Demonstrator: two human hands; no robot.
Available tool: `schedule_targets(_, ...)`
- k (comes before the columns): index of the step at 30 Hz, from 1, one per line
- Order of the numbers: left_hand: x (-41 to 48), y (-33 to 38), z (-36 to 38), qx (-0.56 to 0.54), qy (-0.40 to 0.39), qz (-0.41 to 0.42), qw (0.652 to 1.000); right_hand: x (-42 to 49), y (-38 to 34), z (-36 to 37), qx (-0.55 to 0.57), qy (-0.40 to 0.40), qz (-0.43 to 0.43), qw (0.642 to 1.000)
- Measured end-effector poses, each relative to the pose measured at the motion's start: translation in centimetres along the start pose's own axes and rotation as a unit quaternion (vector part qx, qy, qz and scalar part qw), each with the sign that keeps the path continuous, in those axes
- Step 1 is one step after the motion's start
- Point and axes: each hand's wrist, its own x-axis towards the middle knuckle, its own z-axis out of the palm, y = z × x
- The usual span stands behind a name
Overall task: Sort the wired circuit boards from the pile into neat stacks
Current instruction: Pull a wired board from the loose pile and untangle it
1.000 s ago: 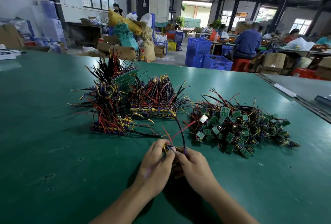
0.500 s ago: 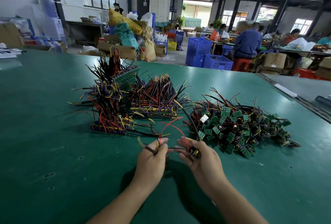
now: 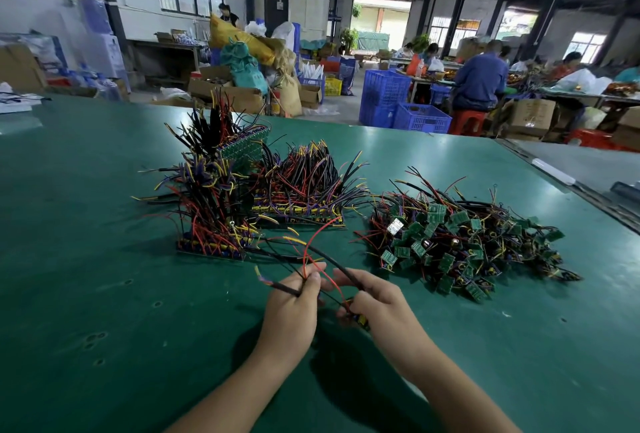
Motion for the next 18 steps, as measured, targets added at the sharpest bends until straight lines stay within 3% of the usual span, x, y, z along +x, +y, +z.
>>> schedule_targets(4,-0.1,0.0,-0.1,0.032,-0.007,0.025,0.999,-0.2,0.4,-0.1,-0.265,-0.013,-0.089,0.96)
schedule_targets(7,-0.2,-0.1,0.0,0.042,-0.019,0.026,0.999,-0.1,0.8,-0.1,-0.339,0.016,-0.117,0.933)
schedule_targets(13,-0.5,0.8,-0.5,-0.026,0.02,0.051,0.998,0.6,1.2,-0.6,-0.197,0.107,-0.047,0.973)
schedule_targets(18,-0.4,1.1,-0.6,-0.085,-0.012,-0.05,0.995,0.9,1.1,-0.7,0.062,0.152,-0.016,0.986)
